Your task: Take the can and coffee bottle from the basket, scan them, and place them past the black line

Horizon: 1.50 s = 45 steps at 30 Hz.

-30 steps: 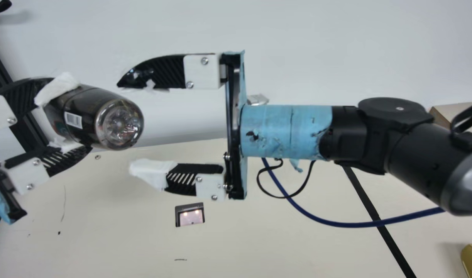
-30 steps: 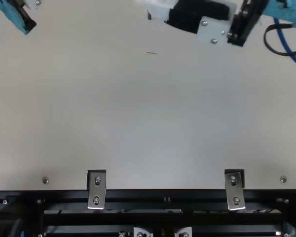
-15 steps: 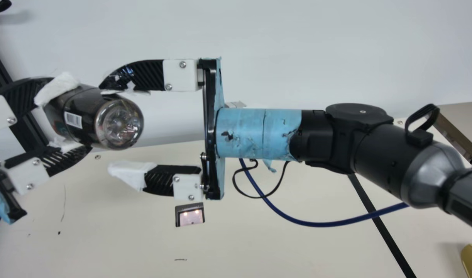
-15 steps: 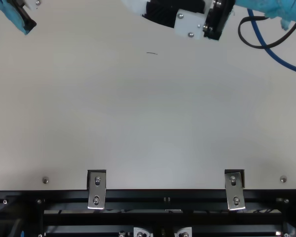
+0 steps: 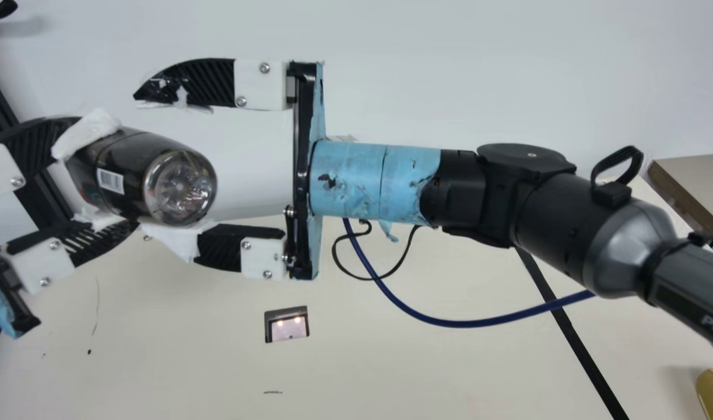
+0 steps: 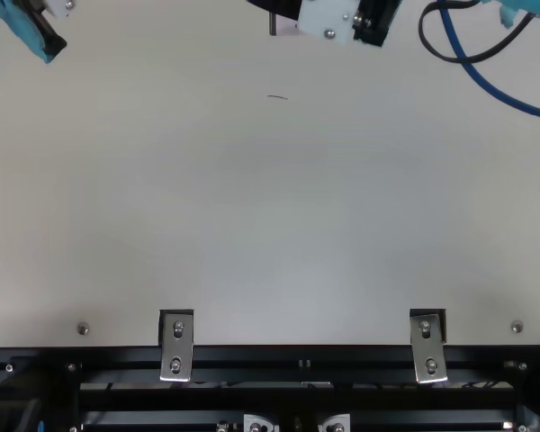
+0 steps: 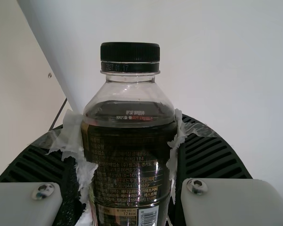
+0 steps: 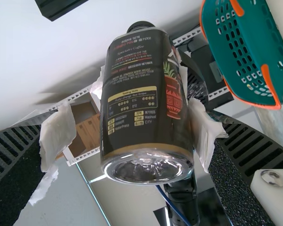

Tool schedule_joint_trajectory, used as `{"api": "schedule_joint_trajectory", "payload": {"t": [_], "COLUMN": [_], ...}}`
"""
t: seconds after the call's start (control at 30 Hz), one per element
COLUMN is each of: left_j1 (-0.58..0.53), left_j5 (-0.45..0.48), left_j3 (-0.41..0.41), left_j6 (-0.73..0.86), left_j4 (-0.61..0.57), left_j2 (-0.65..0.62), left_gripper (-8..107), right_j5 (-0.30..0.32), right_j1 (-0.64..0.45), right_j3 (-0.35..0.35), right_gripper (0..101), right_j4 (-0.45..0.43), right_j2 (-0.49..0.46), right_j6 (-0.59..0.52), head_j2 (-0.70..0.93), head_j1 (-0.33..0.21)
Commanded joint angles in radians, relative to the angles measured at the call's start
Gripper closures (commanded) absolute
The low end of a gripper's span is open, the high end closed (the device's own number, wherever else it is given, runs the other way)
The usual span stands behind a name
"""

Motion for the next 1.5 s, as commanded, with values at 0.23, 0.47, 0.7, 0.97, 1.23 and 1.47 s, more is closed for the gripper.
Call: {"api": "schedule_joint_trajectory", "payload": {"t": [0.23,0.47,0.7,0.97,1.23,1.47], "left_j1": [0.0,0.0,0.0,0.0,0.0,0.0], "left_j5": [0.0,0.0,0.0,0.0,0.0,0.0], "left_j3": [0.0,0.0,0.0,0.0,0.0,0.0], "left_j6": [0.0,0.0,0.0,0.0,0.0,0.0], "left_j4": [0.0,0.0,0.0,0.0,0.0,0.0], "left_j2": [0.0,0.0,0.0,0.0,0.0,0.0], "left_gripper": [89,89,89,89,89,9], "right_j5": [-0.001,-0.007,-0.01,-0.01,-0.01,-0.01], "right_j1": [0.012,0.02,0.02,0.02,0.02,0.02], "right_j3": [-0.012,0.01,0.015,0.015,0.015,0.015], "right_gripper": [0,0,0,101,101,101], "right_j4": [0.001,0.005,0.002,0.002,0.001,0.002], "right_j2": [0.014,0.016,0.016,0.016,0.016,0.016], "right_j6": [0.05,0.062,0.065,0.063,0.06,0.062], "head_j2": [-0.018,-0.018,-0.018,-0.018,-0.018,-0.018], "head_j1": [-0.027,-0.027,-0.027,-0.027,-0.027,-0.027]}}
